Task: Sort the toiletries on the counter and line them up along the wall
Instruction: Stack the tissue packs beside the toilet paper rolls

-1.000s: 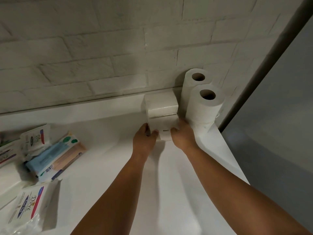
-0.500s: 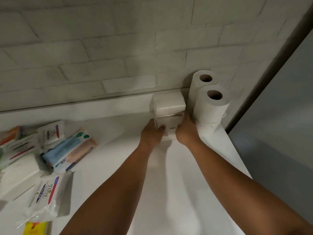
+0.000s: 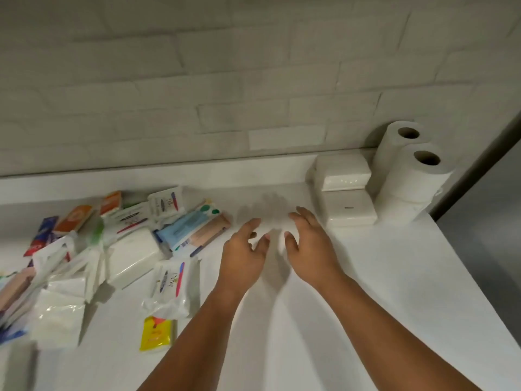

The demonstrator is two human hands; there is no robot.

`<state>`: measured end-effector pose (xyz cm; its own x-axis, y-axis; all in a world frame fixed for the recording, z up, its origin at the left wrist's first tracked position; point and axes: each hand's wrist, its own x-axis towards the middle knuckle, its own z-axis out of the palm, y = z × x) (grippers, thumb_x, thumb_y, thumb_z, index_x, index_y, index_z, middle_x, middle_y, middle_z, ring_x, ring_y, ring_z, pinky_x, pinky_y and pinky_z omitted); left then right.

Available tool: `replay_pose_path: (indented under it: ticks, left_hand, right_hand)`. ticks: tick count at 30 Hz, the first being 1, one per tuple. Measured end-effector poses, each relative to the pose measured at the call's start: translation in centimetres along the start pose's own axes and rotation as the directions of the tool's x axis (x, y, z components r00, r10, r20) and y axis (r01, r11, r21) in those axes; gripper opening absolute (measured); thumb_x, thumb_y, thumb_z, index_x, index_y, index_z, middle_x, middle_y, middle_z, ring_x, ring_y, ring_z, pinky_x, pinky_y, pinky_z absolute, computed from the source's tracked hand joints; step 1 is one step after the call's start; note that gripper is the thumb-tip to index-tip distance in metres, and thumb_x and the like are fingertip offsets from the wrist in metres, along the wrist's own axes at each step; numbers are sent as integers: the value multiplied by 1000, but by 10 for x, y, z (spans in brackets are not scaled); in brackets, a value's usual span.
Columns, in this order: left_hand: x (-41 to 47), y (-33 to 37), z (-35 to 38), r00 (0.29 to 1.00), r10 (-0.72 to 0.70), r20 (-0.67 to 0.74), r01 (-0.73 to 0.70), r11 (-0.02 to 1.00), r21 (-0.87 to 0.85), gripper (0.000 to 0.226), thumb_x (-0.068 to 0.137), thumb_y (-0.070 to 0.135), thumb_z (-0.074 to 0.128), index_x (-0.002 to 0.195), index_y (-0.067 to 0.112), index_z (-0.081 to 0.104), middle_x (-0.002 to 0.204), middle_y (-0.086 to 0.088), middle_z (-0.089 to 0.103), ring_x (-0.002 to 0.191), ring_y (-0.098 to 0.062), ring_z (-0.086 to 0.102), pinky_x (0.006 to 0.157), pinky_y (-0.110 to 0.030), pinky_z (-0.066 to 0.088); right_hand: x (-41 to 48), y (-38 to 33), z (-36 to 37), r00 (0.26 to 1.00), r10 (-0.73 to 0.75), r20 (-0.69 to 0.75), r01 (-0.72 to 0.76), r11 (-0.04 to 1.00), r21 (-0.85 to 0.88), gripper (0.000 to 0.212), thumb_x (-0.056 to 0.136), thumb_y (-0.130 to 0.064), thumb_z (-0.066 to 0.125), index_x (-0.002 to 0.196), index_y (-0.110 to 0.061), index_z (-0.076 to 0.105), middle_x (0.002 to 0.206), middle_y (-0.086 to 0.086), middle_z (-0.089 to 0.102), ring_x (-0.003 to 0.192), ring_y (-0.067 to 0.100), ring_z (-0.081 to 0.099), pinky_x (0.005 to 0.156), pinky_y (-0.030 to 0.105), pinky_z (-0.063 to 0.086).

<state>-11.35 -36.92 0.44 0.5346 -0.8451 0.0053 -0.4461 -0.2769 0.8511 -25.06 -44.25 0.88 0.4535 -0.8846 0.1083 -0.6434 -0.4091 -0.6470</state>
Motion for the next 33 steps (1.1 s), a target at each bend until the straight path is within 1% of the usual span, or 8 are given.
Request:
replay_pose_path:
  ticks: [5, 8, 14, 18, 23, 27, 30, 33]
  left_hand:
    - [-42, -44, -94, 995, 37, -92, -36, 999, 8, 29, 94, 23, 67, 122, 26, 66, 114, 17, 67, 110, -3, 61, 97, -31, 51]
    - [-68, -76, -147, 992, 47, -120, -41, 998, 53, 25, 94, 24, 66, 118, 28, 66, 113, 18, 66, 109, -7, 61, 95, -38, 53]
    - [-115, -150, -247, 973, 78, -218, -32, 977, 209, 32, 92, 20, 68, 121, 30, 62, 119, 16, 62, 116, -9, 57, 96, -40, 53]
    - [-142, -188, -301, 953, 53, -299, 30, 964, 263, 33, 92, 20, 69, 123, 27, 63, 120, 13, 62, 114, -13, 58, 96, -39, 53]
    - [-173, -228, -357, 921, -43, -387, 189, 918, 348, 32, 91, 17, 68, 123, 21, 64, 125, 3, 62, 116, -21, 53, 94, -23, 37]
    - [-191, -253, -386, 854, -149, -499, 348, 876, 334, 34, 91, 18, 67, 125, 16, 63, 132, -5, 59, 123, -29, 46, 98, -36, 42]
    - [-198, -266, -397, 826, -300, -477, 473, 830, 296, 49, 93, 27, 67, 138, 14, 54, 139, -9, 55, 128, -32, 46, 103, -44, 44]
    - [-201, -268, -398, 822, -390, -415, 494, 851, 179, 57, 95, 30, 64, 145, 11, 45, 138, -9, 58, 125, -29, 54, 99, -35, 45]
  right_hand:
    - [-31, -82, 59, 987, -135, 90, 130, 990, 61, 43, 96, -25, 54, 138, -15, 51, 150, 1, 42, 137, 16, 40, 111, 23, 30]
    - [-51, -130, 99, 963, -213, 165, 195, 974, 115, 42, 95, -24, 55, 137, -17, 52, 147, -2, 44, 134, 14, 43, 108, 17, 28]
    - [-86, -212, 174, 907, -307, 289, 253, 944, 211, 40, 98, -24, 53, 137, -20, 51, 144, -5, 49, 132, 11, 44, 113, 23, 32]
    - [-108, -253, 212, 876, -335, 346, 267, 936, 230, 42, 97, -27, 54, 139, -22, 50, 146, -7, 47, 134, 9, 42, 112, 19, 28]
    - [-135, -299, 257, 817, -392, 422, 313, 918, 245, 46, 95, -32, 58, 138, -19, 50, 142, -3, 50, 128, 14, 48, 109, 23, 35]
    - [-150, -323, 284, 780, -372, 503, 295, 928, 229, 49, 95, -33, 57, 140, -16, 47, 141, 0, 50, 124, 18, 52, 106, 28, 40]
    - [-156, -336, 298, 768, -325, 552, 276, 946, 173, 55, 95, -35, 55, 144, -15, 41, 141, 3, 49, 127, 21, 49, 108, 31, 38]
    - [-157, -342, 308, 765, -262, 589, 255, 962, 96, 50, 94, -35, 55, 137, -13, 43, 129, 6, 56, 117, 26, 54, 98, 35, 45]
